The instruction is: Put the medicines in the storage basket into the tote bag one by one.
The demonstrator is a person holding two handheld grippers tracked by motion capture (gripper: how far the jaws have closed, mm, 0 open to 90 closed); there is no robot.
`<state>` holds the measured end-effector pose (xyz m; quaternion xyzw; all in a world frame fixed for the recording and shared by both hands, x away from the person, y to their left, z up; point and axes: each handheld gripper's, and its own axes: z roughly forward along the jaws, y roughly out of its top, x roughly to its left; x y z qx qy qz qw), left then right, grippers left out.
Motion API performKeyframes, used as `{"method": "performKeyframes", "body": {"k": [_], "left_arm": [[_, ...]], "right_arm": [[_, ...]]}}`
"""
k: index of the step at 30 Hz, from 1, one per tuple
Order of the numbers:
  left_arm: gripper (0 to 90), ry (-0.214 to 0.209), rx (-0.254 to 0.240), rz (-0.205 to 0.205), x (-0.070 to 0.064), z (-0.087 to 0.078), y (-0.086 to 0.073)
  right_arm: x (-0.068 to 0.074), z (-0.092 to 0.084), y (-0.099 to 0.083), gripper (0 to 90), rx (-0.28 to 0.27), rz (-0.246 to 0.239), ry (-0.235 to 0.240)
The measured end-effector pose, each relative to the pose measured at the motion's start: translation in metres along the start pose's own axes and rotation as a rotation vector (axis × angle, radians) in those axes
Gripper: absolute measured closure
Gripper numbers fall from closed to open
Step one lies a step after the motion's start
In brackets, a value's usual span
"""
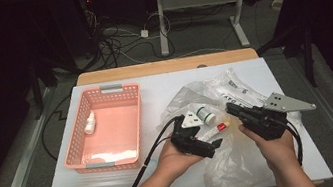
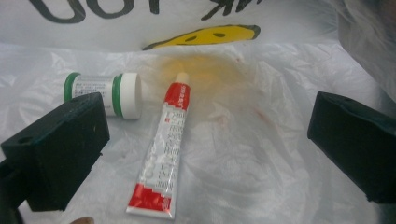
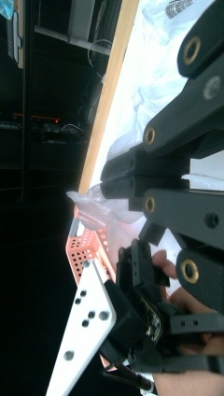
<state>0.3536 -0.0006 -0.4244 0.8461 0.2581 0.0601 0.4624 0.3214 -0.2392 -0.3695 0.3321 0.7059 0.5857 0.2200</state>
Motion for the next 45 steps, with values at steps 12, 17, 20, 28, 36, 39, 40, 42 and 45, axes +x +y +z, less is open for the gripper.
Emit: {"method": "performKeyframes", "body": {"k": [12, 17, 20, 28, 36, 39, 40, 42, 45], "left_arm": [[0.0, 0.009, -0.032, 0.015, -0.009, -0.025, -0.012], [0.0, 0.01, -0.036, 0.006, -0.01, -0.037, -0.017], [0.0, 0.017, -0.035, 0.006, -0.01, -0.044, -0.02], [0.0, 0.034, -0.037, 0.003, -0.006, -0.064, -0.03], [0.0, 0.041, -0.035, -0.013, 0.001, -0.078, -0.038], [0.0, 0.05, -0.041, -0.017, 0.004, -0.088, -0.041], [0.0, 0.053, -0.045, -0.017, 0.005, -0.09, -0.041], [0.0, 0.067, -0.05, -0.016, 0.007, -0.096, -0.043], [0.0, 0.08, -0.052, -0.022, 0.011, -0.101, -0.045]], "right_arm": [[0.001, 0.0, -0.001, 90.0, 0.004, -0.004, 0.0], [0.0, -0.001, 0.0, 90.0, 0.002, 0.0, -0.002], [0.0, 0.0, -0.001, 90.0, 0.005, -0.003, -0.001], [0.002, 0.0, -0.001, 90.0, 0.009, -0.006, -0.002], [0.001, -0.001, 0.0, 90.0, 0.006, -0.003, -0.006], [0.001, 0.0, -0.001, 90.0, 0.007, -0.005, -0.004], [0.001, 0.0, -0.001, 90.0, 0.007, -0.004, -0.004], [0.001, -0.001, -0.001, 90.0, 0.006, -0.003, -0.006], [0.001, -0.001, 0.0, 90.0, 0.005, -0.004, -0.005]]}}
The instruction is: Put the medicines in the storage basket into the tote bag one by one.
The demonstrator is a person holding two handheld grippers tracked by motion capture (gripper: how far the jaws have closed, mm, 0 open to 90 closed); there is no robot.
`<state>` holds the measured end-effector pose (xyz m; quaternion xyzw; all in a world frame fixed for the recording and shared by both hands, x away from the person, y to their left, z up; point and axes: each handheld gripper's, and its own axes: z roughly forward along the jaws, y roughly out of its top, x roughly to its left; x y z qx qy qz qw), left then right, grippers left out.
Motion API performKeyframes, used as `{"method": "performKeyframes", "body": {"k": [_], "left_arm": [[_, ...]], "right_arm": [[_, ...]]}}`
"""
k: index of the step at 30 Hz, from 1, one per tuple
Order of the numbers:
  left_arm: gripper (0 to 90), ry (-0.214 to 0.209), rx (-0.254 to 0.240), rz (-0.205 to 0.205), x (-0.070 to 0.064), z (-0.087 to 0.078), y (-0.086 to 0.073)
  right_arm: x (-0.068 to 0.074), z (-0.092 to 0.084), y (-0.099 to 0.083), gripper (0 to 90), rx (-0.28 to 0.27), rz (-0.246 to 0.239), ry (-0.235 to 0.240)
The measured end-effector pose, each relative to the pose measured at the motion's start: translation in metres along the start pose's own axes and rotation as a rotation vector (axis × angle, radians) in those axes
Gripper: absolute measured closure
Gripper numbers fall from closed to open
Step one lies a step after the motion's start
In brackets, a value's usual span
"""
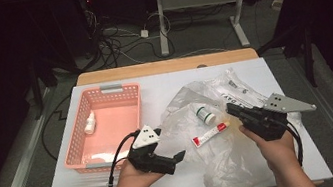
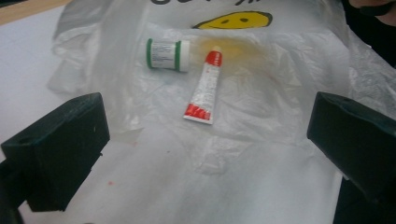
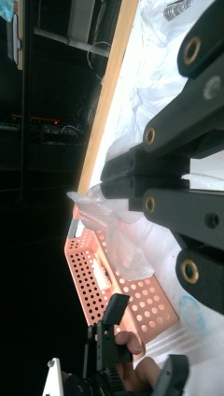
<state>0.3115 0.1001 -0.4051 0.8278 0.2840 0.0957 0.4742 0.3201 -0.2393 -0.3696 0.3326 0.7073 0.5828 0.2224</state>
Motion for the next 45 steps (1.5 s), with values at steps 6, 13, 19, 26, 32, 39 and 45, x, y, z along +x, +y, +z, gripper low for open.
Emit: {"method": "performKeyframes", "body": {"k": [6, 13, 19, 26, 32, 39, 45], "left_arm": [[0.0, 0.046, -0.013, -0.023, 0.015, -0.016, -0.006], [0.0, 0.117, -0.024, -0.052, 0.038, -0.04, -0.014], [0.0, 0.162, -0.027, -0.077, 0.054, -0.058, -0.02], [0.0, 0.197, -0.02, -0.101, 0.067, -0.068, -0.028], [1.8, 0.224, -0.031, -0.136, 0.083, -0.081, -0.034], [11.3, 0.244, -0.049, -0.168, 0.103, -0.096, -0.033], [22.6, 0.274, -0.063, -0.185, 0.124, -0.114, -0.033]], "right_arm": [[0.001, 0.0, 0.0, 90.0, 0.002, 0.002, -0.001], [0.0, -0.001, 0.0, 90.0, -0.002, 0.005, -0.002], [0.0, 0.001, -0.001, 90.0, 0.005, 0.005, 0.0], [0.001, 0.002, -0.002, 90.0, 0.008, 0.002, 0.002], [0.001, 0.002, -0.002, 90.0, 0.007, 0.009, -0.002], [0.001, 0.002, -0.002, 90.0, 0.008, 0.004, 0.0], [0.0, 0.001, -0.002, 90.0, 0.007, 0.008, -0.002]]}}
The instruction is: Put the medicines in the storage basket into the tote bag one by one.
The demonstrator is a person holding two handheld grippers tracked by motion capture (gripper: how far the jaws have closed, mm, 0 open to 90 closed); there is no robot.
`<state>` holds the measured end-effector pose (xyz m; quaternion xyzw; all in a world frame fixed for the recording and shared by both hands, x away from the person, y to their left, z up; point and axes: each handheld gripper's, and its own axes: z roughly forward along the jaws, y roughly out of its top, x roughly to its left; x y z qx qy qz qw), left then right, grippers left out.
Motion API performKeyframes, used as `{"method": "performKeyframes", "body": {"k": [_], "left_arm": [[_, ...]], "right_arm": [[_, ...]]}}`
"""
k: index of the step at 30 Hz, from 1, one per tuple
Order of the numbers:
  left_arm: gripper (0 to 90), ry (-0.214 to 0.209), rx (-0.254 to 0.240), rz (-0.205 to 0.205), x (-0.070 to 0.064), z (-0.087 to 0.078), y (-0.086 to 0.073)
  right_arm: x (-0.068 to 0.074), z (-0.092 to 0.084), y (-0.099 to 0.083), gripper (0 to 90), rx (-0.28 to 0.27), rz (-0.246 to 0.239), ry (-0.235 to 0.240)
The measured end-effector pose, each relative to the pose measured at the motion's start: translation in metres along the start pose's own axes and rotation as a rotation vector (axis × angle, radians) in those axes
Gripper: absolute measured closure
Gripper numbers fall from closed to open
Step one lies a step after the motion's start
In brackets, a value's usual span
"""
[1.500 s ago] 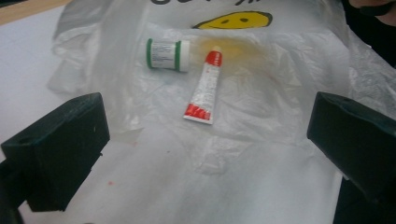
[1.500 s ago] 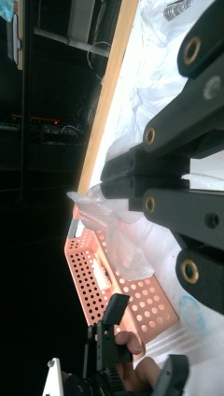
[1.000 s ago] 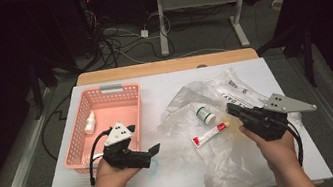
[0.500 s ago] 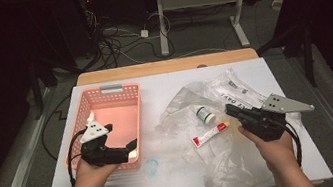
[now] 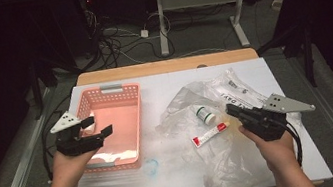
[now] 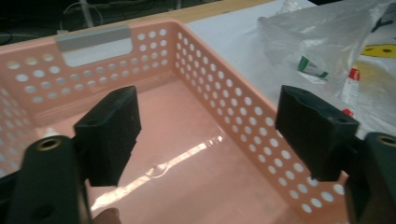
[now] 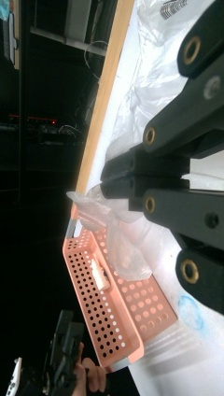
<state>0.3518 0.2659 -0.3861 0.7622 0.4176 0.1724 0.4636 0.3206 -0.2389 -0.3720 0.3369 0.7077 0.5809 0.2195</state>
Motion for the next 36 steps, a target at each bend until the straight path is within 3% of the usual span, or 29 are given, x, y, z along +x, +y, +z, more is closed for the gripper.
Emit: {"method": "performKeyframes", "body": {"k": [5, 6, 7, 9, 10, 16, 17, 18, 20, 23, 27, 33, 36], "left_arm": [[37.2, 0.027, 0.009, -0.046, 0.022, -0.004, 0.001], [41.7, 0.055, 0.026, -0.07, 0.03, -0.004, 0.002], [46.2, 0.055, 0.026, -0.07, 0.03, -0.004, 0.002], [52.8, 0.101, 0.05, -0.103, 0.036, -0.001, 0.004], [55.9, 0.118, 0.067, -0.134, 0.043, 0.001, 0.005], [70.9, 0.143, 0.111, -0.182, 0.055, 0.009, 0.009], [80.2, 0.144, 0.118, -0.18, 0.056, 0.011, 0.01], [83.1, 0.142, 0.124, -0.179, 0.057, 0.013, 0.011], [83.7, 0.127, 0.145, -0.175, 0.058, 0.019, 0.013], [88.1, 0.151, 0.17, -0.161, 0.059, 0.027, 0.015], [88.1, 0.191, 0.255, -0.196, 0.064, 0.04, 0.018], [88.4, 0.238, 0.338, -0.226, 0.073, 0.051, 0.018], [88.4, 0.237, 0.371, -0.248, 0.075, 0.055, 0.02]], "right_arm": [[0.001, 0.001, 0.0, 90.0, 0.003, 0.0, 0.001], [0.001, 0.001, 0.0, 90.0, 0.004, 0.0, 0.001], [0.001, 0.001, 0.0, 90.0, 0.004, 0.0, 0.001], [0.001, 0.001, 0.0, 90.0, 0.004, 0.0, 0.001], [0.001, 0.001, 0.0, 90.0, 0.004, -0.001, 0.002], [0.001, 0.002, -0.001, 90.0, 0.005, -0.002, 0.002], [0.001, 0.002, -0.001, 90.0, 0.006, -0.002, 0.001], [0.001, 0.002, -0.001, 90.0, 0.006, -0.002, 0.001], [0.001, 0.002, -0.001, 90.0, 0.006, -0.002, 0.001], [0.001, 0.002, -0.001, 90.0, 0.005, -0.001, 0.0], [0.001, 0.001, 0.0, 90.0, 0.003, -0.001, -0.001], [0.001, 0.0, 0.0, 90.0, -0.002, 0.001, -0.003], [0.001, 0.001, 0.0, 90.0, -0.001, 0.001, -0.002]]}}
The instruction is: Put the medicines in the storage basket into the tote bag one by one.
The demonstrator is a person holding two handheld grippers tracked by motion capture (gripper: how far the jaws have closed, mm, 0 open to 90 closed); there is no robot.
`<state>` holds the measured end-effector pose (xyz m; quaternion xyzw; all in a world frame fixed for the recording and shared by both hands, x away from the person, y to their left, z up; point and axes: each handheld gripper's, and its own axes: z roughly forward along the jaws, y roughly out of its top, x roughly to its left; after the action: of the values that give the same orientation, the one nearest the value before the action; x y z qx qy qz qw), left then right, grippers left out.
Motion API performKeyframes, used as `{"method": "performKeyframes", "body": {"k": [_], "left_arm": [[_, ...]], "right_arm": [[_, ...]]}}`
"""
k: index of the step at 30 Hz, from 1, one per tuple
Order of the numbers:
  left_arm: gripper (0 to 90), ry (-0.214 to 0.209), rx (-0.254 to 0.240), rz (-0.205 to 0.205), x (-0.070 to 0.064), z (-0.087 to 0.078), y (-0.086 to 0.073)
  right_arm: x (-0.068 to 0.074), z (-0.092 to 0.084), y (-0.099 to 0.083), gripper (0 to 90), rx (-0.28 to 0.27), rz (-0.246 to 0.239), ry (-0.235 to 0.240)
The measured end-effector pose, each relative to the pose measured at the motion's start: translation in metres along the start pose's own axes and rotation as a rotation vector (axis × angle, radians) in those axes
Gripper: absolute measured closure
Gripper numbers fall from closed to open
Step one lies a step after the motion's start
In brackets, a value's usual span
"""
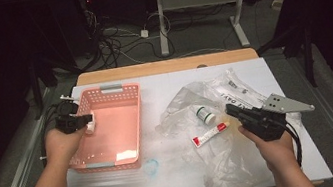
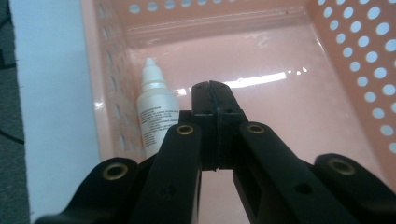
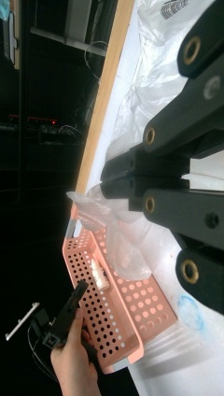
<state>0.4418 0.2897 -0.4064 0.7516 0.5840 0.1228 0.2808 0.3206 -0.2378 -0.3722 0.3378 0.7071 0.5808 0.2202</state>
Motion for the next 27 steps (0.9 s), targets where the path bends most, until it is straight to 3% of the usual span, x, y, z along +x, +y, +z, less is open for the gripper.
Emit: {"method": "performKeyframes", "body": {"k": [5, 9, 14, 16, 21, 27], "left_arm": [[88.4, 0.048, 0.059, 0.01, 0.001, 0.008, 0.004], [88.5, 0.071, 0.079, -0.026, 0.003, 0.013, 0.007], [88.5, 0.19, 0.159, 0.018, -0.006, 0.021, 0.014], [88.5, 0.209, 0.159, 0.004, -0.008, 0.023, 0.015], [88.6, 0.254, 0.166, 0.013, -0.01, 0.026, 0.016], [88.6, 0.319, 0.193, 0.059, -0.016, 0.031, 0.016]], "right_arm": [[0.0, 0.0, 0.0, 90.0, 0.0, -0.001, -0.001], [0.0, 0.0, 0.0, 90.0, 0.0, 0.0, -0.001], [0.0, 0.0, 0.0, 90.0, 0.003, -0.002, 0.002], [0.0, 0.0, 0.0, 90.0, 0.002, -0.002, 0.003], [0.0, -0.001, 0.0, 90.0, -0.002, 0.001, 0.002], [0.001, -0.001, 0.0, 90.0, -0.002, -0.001, 0.007]]}}
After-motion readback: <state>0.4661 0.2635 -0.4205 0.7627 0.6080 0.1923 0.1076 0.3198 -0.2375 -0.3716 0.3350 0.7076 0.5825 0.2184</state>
